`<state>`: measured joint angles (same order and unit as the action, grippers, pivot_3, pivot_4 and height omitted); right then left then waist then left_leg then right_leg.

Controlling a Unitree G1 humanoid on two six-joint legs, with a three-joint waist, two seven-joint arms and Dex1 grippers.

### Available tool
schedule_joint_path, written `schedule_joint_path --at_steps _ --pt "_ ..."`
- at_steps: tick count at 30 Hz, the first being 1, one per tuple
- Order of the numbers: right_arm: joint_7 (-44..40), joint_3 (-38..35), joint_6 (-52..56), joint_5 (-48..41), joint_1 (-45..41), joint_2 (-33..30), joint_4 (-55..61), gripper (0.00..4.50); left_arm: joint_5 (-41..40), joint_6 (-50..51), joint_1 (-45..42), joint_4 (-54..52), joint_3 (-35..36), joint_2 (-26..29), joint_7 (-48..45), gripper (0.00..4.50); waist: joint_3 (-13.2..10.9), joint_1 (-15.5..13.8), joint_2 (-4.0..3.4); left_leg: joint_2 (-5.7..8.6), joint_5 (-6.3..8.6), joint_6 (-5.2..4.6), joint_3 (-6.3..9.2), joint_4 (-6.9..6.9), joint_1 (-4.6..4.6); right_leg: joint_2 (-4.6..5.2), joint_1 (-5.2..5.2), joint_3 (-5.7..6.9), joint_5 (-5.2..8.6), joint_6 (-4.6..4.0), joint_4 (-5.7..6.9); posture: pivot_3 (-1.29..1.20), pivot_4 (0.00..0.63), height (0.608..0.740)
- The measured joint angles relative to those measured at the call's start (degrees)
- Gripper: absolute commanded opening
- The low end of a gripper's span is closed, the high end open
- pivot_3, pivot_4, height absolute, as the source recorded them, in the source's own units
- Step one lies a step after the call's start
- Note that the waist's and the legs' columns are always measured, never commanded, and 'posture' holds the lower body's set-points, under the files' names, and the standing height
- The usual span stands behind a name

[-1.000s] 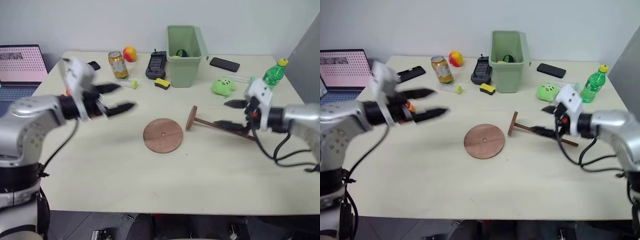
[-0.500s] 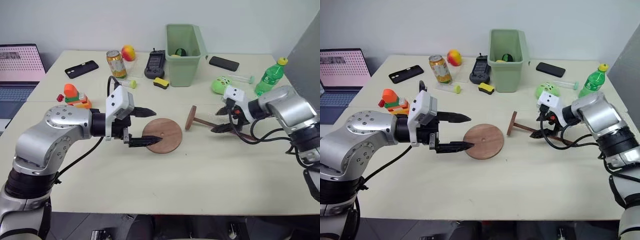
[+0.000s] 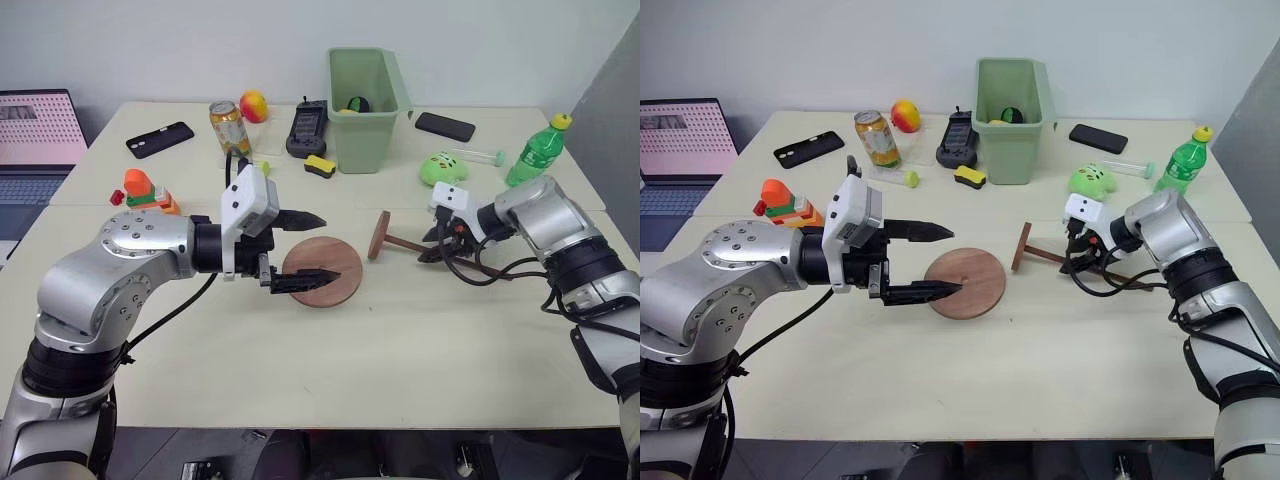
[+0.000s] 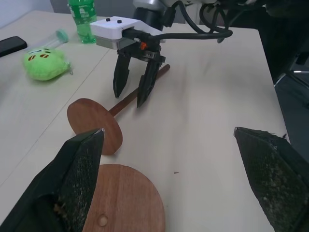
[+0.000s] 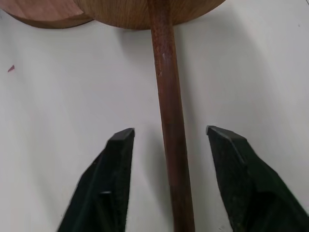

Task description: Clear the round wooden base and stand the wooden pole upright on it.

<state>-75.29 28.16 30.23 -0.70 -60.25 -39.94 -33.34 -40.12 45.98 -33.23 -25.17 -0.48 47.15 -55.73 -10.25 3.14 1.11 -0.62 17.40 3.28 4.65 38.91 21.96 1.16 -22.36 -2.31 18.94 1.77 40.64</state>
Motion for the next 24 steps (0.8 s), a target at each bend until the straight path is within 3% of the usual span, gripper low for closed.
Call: schedule_joint_path --at_steps 6,13,17,20,21,24 --pt "-1.93 0.0 -0.91 1.84 0.31 0.14 -0.54 0.18 -0.2 0.03 -0.08 0.0 -0.02 -0.4 0.13 4.5 0.0 -0.01 0.0 0.0 -0.01 0.02 0.0 0.0 0.0 0.0 0.0 0.01 0.0 0.0 0.0 0.0 0.15 0.74" --pt "-2.35 -1.3 -1.2 2.68 0.16 1.04 -1.62 0.17 -0.25 -0.02 -0.04 0.0 0.08 -0.6 0.24 4.5 0.0 0.01 0.0 0.0 -0.02 0.04 -0.01 0.0 -0.01 0.0 0.0 0.0 0.0 0.0 0.02 0.0 0.15 0.74" --pt "-2.68 -9.24 6.16 -4.27 -2.0 5.47 0.33 0.17 -0.55 -0.76 2.43 -0.34 5.09 -3.98 4.99 4.5 -0.02 0.44 -0.05 -0.05 -0.03 0.06 -0.08 -0.01 -0.01 0.0 -0.1 -0.03 0.0 0.0 0.1 0.0 0.15 0.74" --pt "2.62 -20.09 10.99 -12.17 -3.78 10.15 7.9 0.17 -2.16 -2.75 9.82 -2.88 11.6 -9.79 11.2 4.5 -0.02 0.83 -0.06 -0.18 -0.03 0.07 -0.01 -0.05 0.05 -0.01 -0.18 -0.05 0.0 0.0 0.08 0.0 0.15 0.74" --pt "6.89 -24.7 12.76 -15.05 -3.8 12.84 12.17 0.17 -2.05 -4.41 15.86 -5.85 14.21 -11.28 12.85 4.5 -0.01 1.03 -0.06 -0.21 -0.03 0.09 0.0 -0.08 0.06 -0.01 -0.2 -0.1 0.0 0.0 0.09 0.0 0.15 0.74" --pt "17.07 -31.84 12.74 -18.56 -0.33 18.76 21.92 0.17 -2.15 -3.07 28.04 -11.89 16.22 -9.19 14.17 4.5 0.02 1.02 0.0 -0.17 -0.03 0.09 0.09 -0.16 0.17 0.02 -0.27 -0.08 0.0 0.0 0.08 0.0 0.15 0.74"
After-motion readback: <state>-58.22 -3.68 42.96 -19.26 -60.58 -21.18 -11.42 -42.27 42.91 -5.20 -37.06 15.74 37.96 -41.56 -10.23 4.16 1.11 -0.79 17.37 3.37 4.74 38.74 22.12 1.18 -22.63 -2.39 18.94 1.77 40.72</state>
